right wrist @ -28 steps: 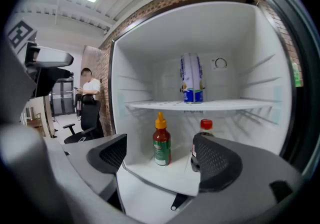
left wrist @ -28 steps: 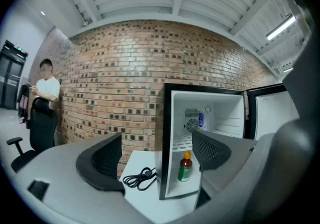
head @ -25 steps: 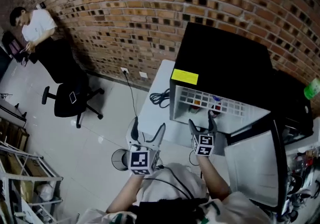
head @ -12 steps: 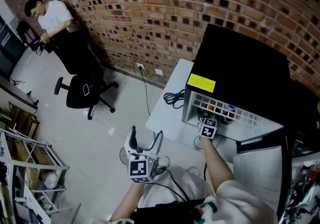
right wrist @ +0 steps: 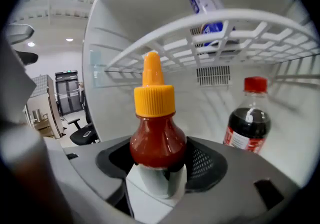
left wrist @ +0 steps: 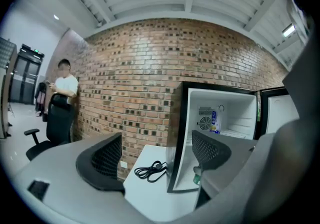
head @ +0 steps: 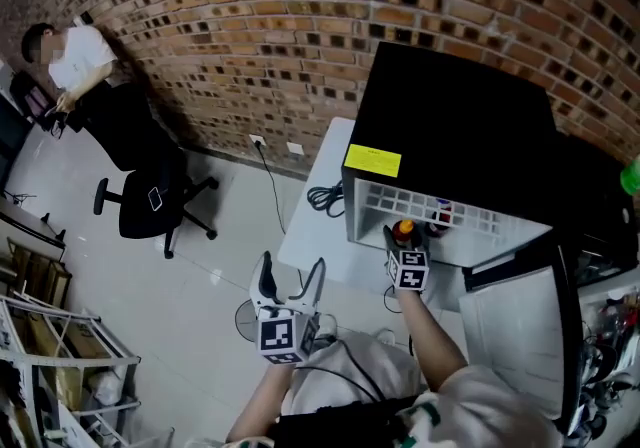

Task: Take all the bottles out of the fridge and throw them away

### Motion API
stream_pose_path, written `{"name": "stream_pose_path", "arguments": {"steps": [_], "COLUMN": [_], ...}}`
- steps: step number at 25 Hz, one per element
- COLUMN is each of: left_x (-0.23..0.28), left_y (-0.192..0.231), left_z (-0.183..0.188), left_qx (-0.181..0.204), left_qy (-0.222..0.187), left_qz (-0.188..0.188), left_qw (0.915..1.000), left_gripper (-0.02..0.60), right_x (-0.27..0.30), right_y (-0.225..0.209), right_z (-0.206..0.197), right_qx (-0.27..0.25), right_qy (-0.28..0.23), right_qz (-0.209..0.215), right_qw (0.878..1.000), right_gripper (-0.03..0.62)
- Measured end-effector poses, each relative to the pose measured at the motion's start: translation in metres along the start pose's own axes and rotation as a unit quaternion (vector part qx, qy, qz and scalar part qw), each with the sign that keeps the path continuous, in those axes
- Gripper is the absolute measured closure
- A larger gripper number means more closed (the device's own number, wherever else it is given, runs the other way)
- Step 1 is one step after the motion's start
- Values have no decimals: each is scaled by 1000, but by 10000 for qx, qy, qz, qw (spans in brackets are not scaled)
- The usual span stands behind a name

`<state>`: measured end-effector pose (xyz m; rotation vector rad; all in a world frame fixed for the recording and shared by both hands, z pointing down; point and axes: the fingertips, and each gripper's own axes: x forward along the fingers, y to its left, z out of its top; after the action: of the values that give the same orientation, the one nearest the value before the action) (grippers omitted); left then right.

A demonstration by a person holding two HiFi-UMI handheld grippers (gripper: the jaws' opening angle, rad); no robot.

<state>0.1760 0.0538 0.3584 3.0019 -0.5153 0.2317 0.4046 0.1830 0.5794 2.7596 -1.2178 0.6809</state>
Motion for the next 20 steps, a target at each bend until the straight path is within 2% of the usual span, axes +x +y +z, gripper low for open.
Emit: {"name": "stream_pose_path", "arguments": {"steps": [6, 9, 14, 17, 20], "left_x": [17, 26, 38, 41, 42], "left_y": [-39, -59, -100, -115, -118], "left_z": [0, -9, -7, -2, -5], "left_qx": [114, 336, 414, 320, 399], "left_qy": [9, 25, -34, -129, -156], "left_qz": [-685, -1088, -1732, -1905, -1979], "left_qw": [9976, 9935, 9840, 9811, 9793], "left_gripper": [160, 160, 160, 160, 161], "right_x": [-89, -137, -212, -250, -271], "right_y": [4, -4, -21, -23, -29], "right_z": [9, 24, 55, 77, 89], "right_qx": [-272, -280, -174, -109, -79], "right_qy": [-331, -423, -625, -835, -994], "right_qz": [118, 104, -129, -268, -377], "right_qw": [9990, 9987, 9978, 9961, 9943], "right_gripper": [296, 296, 296, 296, 296]}}
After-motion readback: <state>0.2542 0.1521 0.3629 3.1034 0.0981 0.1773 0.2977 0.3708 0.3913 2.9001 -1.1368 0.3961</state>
